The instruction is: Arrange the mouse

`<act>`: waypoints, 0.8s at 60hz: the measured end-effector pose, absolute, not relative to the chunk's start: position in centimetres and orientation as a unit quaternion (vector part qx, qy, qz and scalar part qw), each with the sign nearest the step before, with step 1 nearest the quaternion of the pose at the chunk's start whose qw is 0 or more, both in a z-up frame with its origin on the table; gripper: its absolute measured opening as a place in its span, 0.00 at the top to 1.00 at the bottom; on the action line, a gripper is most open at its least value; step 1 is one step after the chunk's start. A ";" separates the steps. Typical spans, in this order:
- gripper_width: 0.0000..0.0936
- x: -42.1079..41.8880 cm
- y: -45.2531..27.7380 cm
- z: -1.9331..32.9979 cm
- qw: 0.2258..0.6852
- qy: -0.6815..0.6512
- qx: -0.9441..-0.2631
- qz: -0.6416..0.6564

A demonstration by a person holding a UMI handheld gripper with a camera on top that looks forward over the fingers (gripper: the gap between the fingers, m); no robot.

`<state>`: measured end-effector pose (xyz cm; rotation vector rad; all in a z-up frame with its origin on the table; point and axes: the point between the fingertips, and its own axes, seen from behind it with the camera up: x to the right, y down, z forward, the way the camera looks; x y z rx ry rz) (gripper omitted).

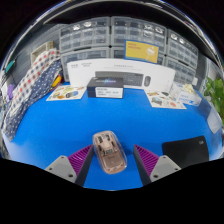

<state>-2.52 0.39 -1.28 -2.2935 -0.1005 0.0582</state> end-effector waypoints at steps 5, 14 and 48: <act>0.20 -1.8 1.8 -1.2 0.410 -0.017 -0.912 0.012; 0.34 -0.6 3.4 -1.2 0.406 0.009 -0.914 -0.012; 0.64 -0.6 4.6 3.3 0.413 0.001 -0.910 0.025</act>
